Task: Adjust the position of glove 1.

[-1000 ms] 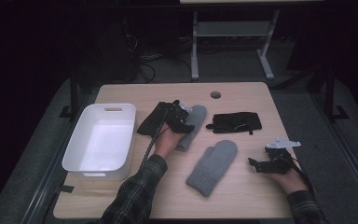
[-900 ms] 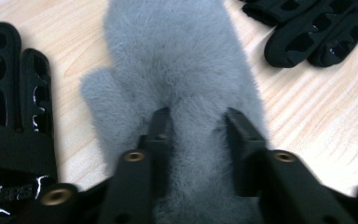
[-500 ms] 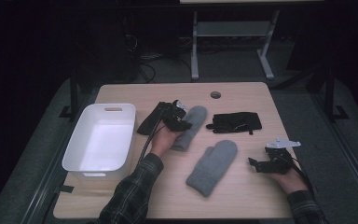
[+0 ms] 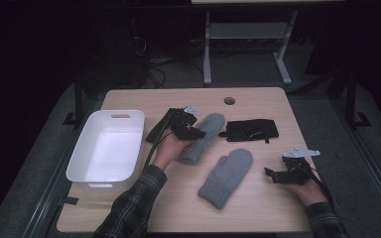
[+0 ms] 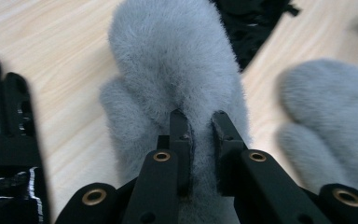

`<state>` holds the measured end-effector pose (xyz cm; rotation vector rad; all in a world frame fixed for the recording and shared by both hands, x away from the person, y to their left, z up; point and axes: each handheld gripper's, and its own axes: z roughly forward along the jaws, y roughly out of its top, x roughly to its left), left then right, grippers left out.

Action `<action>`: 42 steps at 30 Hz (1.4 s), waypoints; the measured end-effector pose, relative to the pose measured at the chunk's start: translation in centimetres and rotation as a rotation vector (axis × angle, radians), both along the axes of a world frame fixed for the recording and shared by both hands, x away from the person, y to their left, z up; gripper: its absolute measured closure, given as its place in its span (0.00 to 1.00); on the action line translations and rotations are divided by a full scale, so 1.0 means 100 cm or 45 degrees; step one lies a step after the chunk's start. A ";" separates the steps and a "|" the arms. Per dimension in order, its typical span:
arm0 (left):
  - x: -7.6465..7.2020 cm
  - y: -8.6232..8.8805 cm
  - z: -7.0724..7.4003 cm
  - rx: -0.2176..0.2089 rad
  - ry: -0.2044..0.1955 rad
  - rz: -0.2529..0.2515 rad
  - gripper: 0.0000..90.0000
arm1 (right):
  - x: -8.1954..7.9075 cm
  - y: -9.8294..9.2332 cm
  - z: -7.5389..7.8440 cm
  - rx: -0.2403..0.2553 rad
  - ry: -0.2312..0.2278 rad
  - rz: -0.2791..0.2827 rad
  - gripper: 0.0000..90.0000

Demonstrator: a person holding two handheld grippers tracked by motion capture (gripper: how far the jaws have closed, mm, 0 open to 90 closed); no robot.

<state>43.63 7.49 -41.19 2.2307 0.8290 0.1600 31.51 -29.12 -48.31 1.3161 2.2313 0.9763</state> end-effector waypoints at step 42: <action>-0.090 -0.045 0.012 -0.149 0.094 -0.177 0.90 | 0.000 0.000 0.000 0.002 0.000 -0.006 0.15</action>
